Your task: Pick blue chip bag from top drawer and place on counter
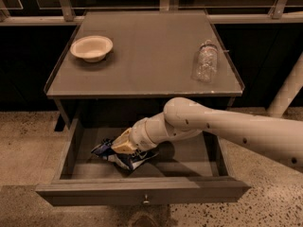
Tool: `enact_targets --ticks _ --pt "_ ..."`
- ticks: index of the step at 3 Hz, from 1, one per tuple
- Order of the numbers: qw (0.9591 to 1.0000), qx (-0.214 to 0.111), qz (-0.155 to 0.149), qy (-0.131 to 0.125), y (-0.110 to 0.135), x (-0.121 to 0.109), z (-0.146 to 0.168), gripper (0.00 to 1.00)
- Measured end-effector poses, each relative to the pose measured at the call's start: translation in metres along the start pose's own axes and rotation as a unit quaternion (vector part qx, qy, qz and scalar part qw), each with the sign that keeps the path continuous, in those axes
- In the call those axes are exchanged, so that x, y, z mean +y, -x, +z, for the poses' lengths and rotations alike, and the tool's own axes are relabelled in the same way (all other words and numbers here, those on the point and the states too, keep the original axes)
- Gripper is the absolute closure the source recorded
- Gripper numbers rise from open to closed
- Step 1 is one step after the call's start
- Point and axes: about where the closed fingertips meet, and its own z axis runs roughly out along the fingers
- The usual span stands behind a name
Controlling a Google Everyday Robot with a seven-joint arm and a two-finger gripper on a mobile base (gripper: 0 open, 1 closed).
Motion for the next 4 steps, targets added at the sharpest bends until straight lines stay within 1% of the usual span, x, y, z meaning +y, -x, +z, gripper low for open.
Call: enact_targets --ticks 1,2,3,4 --pt "0.9995 -0.02 -0.019 0.014 0.009 0.008 -0.01 1.0" --pt "0.9965 -0.056 -0.063 -0.004 0.034 0.037 -0.04 1.0" --pt "0.9905 -0.075 -0.105 -0.047 0.065 0.082 -0.081 1.0" --pt "0.9817 -0.063 -0.136 -0.118 0.09 0.092 -0.158 1.0"
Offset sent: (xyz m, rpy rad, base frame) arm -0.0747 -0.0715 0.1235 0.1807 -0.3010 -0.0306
